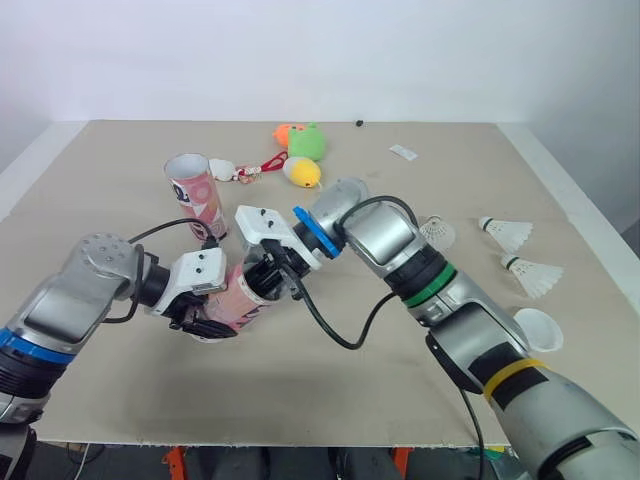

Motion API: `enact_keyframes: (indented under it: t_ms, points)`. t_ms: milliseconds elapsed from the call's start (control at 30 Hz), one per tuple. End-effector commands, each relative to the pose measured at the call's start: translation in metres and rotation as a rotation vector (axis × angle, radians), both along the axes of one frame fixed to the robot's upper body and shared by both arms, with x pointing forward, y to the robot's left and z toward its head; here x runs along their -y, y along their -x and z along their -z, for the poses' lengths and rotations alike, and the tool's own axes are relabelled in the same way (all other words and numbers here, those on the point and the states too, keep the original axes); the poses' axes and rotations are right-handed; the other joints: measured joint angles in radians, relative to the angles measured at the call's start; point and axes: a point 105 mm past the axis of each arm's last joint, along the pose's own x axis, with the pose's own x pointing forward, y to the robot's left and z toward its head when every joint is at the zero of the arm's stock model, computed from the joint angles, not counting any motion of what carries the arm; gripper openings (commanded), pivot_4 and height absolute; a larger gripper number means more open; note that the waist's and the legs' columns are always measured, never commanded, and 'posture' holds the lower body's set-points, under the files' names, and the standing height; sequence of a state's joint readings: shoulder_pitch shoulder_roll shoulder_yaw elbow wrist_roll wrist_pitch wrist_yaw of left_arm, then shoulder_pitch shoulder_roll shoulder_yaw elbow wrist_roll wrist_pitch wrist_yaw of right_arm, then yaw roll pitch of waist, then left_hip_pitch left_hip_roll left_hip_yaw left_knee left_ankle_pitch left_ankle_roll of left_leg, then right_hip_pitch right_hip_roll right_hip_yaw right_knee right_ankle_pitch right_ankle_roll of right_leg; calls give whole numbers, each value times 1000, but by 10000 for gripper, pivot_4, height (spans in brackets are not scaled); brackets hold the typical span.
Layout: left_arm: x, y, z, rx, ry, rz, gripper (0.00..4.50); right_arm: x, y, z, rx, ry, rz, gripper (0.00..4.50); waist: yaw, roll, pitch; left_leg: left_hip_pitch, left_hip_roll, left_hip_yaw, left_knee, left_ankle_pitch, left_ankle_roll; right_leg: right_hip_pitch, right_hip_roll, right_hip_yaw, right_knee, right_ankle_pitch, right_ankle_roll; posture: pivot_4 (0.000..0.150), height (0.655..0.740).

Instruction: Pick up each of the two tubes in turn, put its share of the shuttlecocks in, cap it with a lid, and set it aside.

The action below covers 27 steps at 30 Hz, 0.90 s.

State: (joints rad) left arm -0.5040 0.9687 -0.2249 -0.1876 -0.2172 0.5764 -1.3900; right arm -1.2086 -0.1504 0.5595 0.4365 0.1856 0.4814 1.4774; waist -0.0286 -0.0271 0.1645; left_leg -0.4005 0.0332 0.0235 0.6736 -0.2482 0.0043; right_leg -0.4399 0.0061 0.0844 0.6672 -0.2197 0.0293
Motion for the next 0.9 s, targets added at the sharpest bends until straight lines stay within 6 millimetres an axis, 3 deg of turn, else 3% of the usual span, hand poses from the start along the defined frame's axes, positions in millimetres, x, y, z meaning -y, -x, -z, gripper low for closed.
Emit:
enact_keyframes:
  t_ms: [33, 167, 267, 400, 533, 900]
  points:
    - [5, 0, -1, 31, -1, 8, 30340, -28, 23, -5, -11, -36, -105, 369, -4, 0, 0, 0, 1, 0, 0, 0, 0, 0, 1, 0, 0, 0, -1, 1500, 7323]
    - [4, 1, -2, 34, 0, 1, 30340, -28, 29, -3, -27, -32, -134, 369, -16, 0, 0, 3, 6, 0, 0, 1, 1, 0, 7, 0, 1, 3, -6, 1500, 7323]
    - [4, 1, -2, 33, 3, 0, 30340, -16, 22, -11, -38, -46, -120, 369, -16, 1, 0, 4, 8, -1, 0, 1, 1, 0, 9, -1, 4, 2, -8, 1500, 7323]
    - [7, 1, -1, 33, 11, 8, 30340, 14, 8, -45, -42, -109, -91, 369, -11, 1, 1, 3, 9, -2, 0, 1, 1, 0, 9, -1, 5, 0, -8, 1500, 7323]
    - [9, -1, -1, 37, 17, 14, 30340, 36, 0, -65, -32, -156, -50, 369, -6, 2, 1, 1, 3, -3, 0, 1, 0, 0, 4, -1, 4, 0, -7, 1500, 7323]
    - [30, 0, -16, 87, 167, 83, 30340, 102, -1, -74, 69, -194, 96, 369, 1, 2, 2, -4, 0, -6, -1, 1, 0, -2, 1, -2, 2, -2, -4, 1500, 7323]
